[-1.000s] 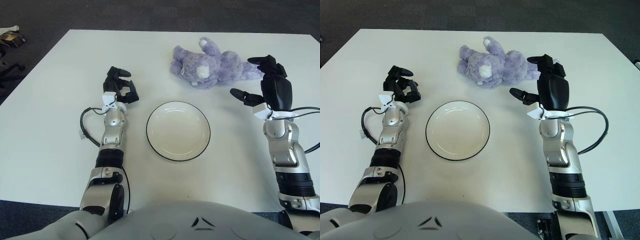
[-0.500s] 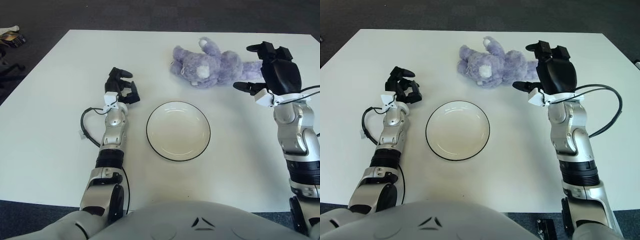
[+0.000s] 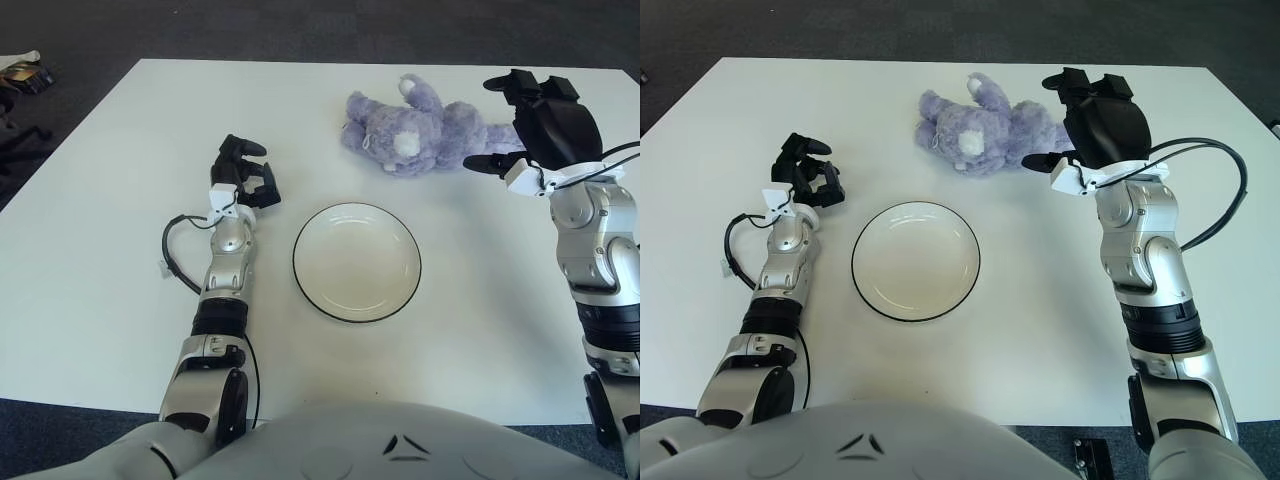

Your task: Put the doll into the plate.

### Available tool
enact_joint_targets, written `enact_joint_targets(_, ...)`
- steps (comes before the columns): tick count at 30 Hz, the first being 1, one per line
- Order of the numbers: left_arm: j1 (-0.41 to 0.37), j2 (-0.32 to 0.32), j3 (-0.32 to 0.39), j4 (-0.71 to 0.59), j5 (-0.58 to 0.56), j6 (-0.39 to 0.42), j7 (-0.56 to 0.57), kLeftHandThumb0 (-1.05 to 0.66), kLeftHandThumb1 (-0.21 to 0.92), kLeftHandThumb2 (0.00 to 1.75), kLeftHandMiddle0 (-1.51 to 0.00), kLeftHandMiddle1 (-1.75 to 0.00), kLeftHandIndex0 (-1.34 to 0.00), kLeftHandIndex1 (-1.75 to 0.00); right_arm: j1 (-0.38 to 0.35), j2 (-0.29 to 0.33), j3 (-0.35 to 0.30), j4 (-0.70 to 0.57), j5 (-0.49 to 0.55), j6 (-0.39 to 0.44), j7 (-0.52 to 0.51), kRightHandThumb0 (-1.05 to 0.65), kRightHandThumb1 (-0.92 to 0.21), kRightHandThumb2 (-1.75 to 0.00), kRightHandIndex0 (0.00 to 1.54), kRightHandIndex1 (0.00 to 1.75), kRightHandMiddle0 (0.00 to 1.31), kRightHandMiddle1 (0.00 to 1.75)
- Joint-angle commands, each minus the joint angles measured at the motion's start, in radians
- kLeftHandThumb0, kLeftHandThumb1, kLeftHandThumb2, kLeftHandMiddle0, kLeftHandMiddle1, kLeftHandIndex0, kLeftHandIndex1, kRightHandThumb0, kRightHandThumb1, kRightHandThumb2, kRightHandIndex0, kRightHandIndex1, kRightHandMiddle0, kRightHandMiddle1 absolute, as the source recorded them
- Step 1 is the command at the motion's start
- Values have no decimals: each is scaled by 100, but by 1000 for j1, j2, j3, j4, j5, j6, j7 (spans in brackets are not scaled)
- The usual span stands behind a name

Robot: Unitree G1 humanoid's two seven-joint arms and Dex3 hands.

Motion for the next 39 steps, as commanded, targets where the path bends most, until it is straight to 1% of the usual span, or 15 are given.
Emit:
enact_joint_targets(1,43,-17,1,15,-8,3,2,-1,23,142,-56,-175,-55,-175,-47,-36,21,49,5,-22,33,-97,-67,-50,0,97,0,68)
enact_joint_targets(6,48,-21,-2,4,-4,13,8,-1,24,142,-56,-175,-54,-175,-79,-67,40,84,12,-38,88,-103,-67,-49,0,105,0,60)
enact_joint_targets(9,51,-22,-5,0,-1,13,8,-1,24,142,-56,-175,-54,-175,-121,-83,59,116,17,-49,126,-104,-68,-48,0,111,0,54)
enact_joint_targets(14,55,-24,-9,-3,4,8,8,-1,24,142,-56,-175,-54,-175,-183,-103,96,142,13,-59,196,-105,-71,-44,0,132,0,41)
enact_joint_targets(19,56,-25,-10,-4,-3,5,0,-1,24,142,-56,-175,-54,-175,-238,-124,134,158,11,-54,301,-105,-72,-42,0,135,0,29)
enact_joint_targets(23,58,-26,-11,-4,-5,-4,-4,-1,23,143,-56,-175,-55,-175,-271,-131,154,170,17,-36,377,-105,-74,-40,0,147,0,18)
enact_joint_targets(26,59,-26,-13,-3,1,-9,-1,-1,23,143,-57,-175,-55,-175,-298,-130,164,189,24,-31,415,-105,-76,-39,0,153,0,14)
enact_joint_targets(27,59,-26,-15,-4,4,-9,1,-1,23,143,-57,-175,-55,-175,-317,-126,172,205,30,-35,428,-105,-77,-39,0,154,0,14)
enact_joint_targets(28,60,-27,-16,-5,6,-8,4,-1,22,143,-57,-175,-55,-175,-342,-119,181,229,38,-43,438,-105,-77,-39,0,153,0,14)
enact_joint_targets(30,60,-27,-16,-6,8,-6,7,-1,22,144,-57,-175,-55,-175,-369,-113,192,257,47,-52,447,-105,-77,-38,0,146,0,15)
enact_joint_targets(31,60,-27,-16,-7,9,-5,7,-1,22,144,-57,-175,-55,-175,-384,-108,199,279,49,-60,444,-105,-78,-38,0,145,0,15)
enact_joint_targets(33,62,-29,-17,-9,9,-2,8,-1,22,144,-57,-175,-55,-175,-418,-99,214,345,52,-87,423,-105,-78,-37,0,135,0,16)
enact_joint_targets(39,63,-28,-19,-12,13,1,9,-1,22,144,-57,-175,-55,-175,-437,-88,216,406,71,-115,389,-105,-80,-35,0,118,0,19)
